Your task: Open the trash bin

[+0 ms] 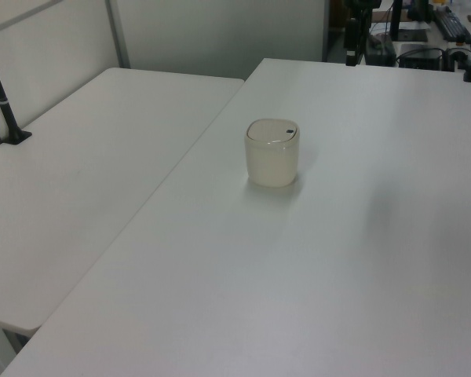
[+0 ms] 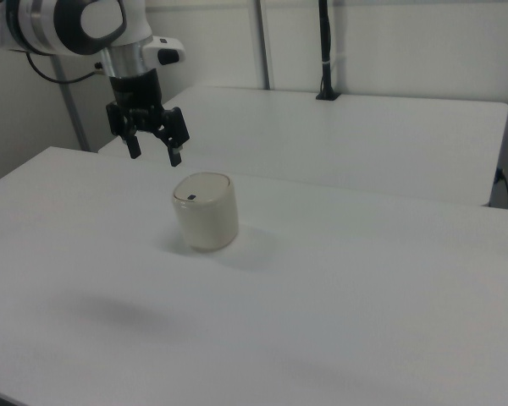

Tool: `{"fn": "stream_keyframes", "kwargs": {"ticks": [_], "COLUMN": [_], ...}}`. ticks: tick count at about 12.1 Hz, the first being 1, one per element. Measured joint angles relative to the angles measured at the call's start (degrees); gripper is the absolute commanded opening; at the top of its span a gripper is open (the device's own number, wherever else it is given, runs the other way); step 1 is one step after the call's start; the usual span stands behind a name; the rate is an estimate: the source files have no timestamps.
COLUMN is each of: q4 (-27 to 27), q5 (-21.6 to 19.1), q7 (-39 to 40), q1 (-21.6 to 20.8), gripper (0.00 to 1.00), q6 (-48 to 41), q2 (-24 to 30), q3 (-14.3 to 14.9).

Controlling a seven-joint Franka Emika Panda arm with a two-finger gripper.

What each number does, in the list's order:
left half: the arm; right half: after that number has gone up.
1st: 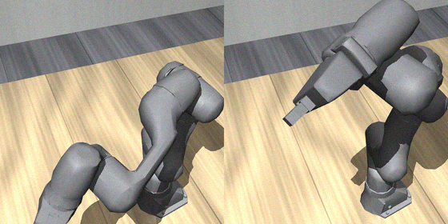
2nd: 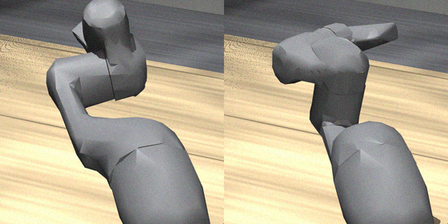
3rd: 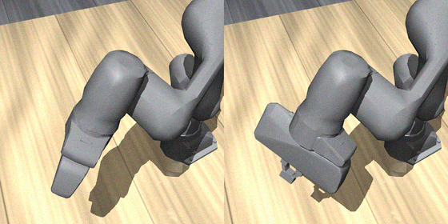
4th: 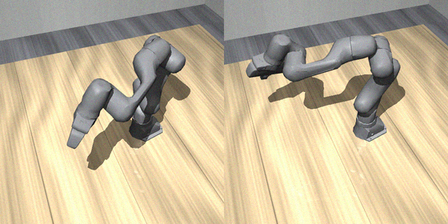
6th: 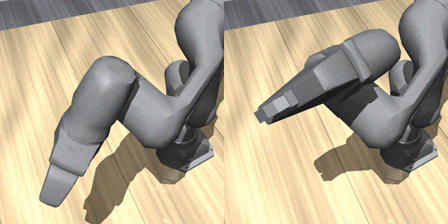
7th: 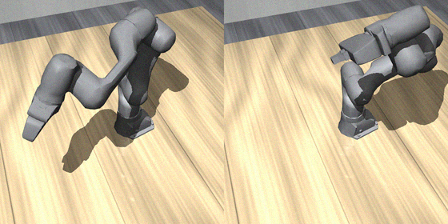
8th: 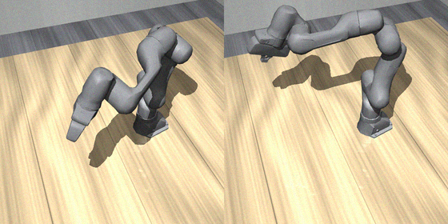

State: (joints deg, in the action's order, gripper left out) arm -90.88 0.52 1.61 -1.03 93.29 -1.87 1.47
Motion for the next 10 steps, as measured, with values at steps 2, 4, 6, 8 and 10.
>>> {"fn": "stream_keyframes", "kwargs": {"ticks": [2,4,6,8,10], "q4": [0.0,0.1,0.2,0.2,0.2], "q5": [0.0,0.0,0.0,0.0,0.0], "q7": [0.0,0.0,0.0,0.0,0.0], "q1": [0.0,0.1,0.1,0.1,0.1], "gripper": [1.00,1.00,1.00,1.00,0.89], "q6": [0.0,0.0,0.0,0.0,0.0], "q2": [0.0,0.0,0.0,0.0,0.0], "q3": [0.0,0.1,0.1,0.1,0.1]}}
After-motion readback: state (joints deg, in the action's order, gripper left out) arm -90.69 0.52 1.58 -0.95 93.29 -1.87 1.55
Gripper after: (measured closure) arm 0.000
